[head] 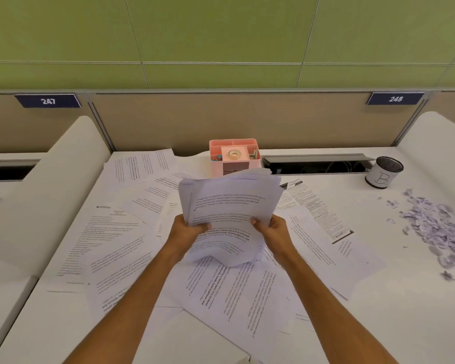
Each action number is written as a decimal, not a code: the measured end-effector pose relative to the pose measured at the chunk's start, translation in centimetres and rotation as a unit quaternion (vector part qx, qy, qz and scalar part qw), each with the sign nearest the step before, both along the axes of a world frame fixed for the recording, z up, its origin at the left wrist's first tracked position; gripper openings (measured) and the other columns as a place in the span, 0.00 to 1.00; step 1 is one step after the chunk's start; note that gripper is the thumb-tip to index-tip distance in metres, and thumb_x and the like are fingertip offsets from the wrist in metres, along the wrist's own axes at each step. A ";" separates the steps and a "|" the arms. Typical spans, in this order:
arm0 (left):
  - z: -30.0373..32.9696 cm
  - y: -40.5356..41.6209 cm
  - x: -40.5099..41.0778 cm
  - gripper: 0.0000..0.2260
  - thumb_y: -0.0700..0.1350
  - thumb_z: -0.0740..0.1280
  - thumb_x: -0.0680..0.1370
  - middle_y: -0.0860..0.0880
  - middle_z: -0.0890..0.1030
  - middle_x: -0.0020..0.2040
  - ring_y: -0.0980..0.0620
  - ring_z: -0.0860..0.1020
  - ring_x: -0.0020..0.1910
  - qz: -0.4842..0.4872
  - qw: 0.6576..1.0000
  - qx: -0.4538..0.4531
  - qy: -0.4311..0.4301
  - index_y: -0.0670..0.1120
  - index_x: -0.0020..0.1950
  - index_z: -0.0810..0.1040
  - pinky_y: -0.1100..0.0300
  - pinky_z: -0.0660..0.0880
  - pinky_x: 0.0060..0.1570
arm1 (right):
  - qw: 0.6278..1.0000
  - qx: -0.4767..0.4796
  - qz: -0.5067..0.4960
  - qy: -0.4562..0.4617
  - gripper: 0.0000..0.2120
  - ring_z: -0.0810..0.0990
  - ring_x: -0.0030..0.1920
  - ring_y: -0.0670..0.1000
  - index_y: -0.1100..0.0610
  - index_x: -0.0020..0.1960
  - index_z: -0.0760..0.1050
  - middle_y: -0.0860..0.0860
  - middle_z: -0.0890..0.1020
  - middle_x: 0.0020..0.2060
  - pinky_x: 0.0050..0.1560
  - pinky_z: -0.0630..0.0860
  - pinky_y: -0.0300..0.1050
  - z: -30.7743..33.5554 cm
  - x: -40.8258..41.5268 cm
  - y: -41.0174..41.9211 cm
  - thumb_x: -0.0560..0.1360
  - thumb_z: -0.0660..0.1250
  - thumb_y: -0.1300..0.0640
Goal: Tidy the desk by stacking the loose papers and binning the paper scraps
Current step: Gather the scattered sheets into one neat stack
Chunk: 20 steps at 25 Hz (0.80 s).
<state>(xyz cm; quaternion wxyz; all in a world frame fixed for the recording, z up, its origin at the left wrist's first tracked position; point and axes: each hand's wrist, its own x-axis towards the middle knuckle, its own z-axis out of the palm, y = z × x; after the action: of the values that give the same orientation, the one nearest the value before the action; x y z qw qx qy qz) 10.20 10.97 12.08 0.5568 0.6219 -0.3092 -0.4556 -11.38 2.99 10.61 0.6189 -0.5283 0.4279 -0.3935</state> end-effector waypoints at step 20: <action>-9.4 10.5 18.9 0.38 0.50 0.64 0.75 0.43 0.46 0.79 0.42 0.44 0.78 0.072 0.791 0.482 -0.370 0.43 0.79 0.49 0.40 0.49 0.74 | 0.998 -0.011 -0.063 0.026 0.02 0.84 0.45 0.54 0.58 0.48 0.78 0.44 0.86 0.38 0.47 0.81 0.53 -1.1 -0.1 -1.2 0.77 0.67 0.61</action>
<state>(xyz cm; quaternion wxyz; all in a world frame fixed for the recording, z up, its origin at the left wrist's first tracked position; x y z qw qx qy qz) 29.09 21.49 2.72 0.0596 0.9511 -0.1862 -0.2390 -11.50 1.80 9.50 0.5758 -0.5173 0.4713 -0.4227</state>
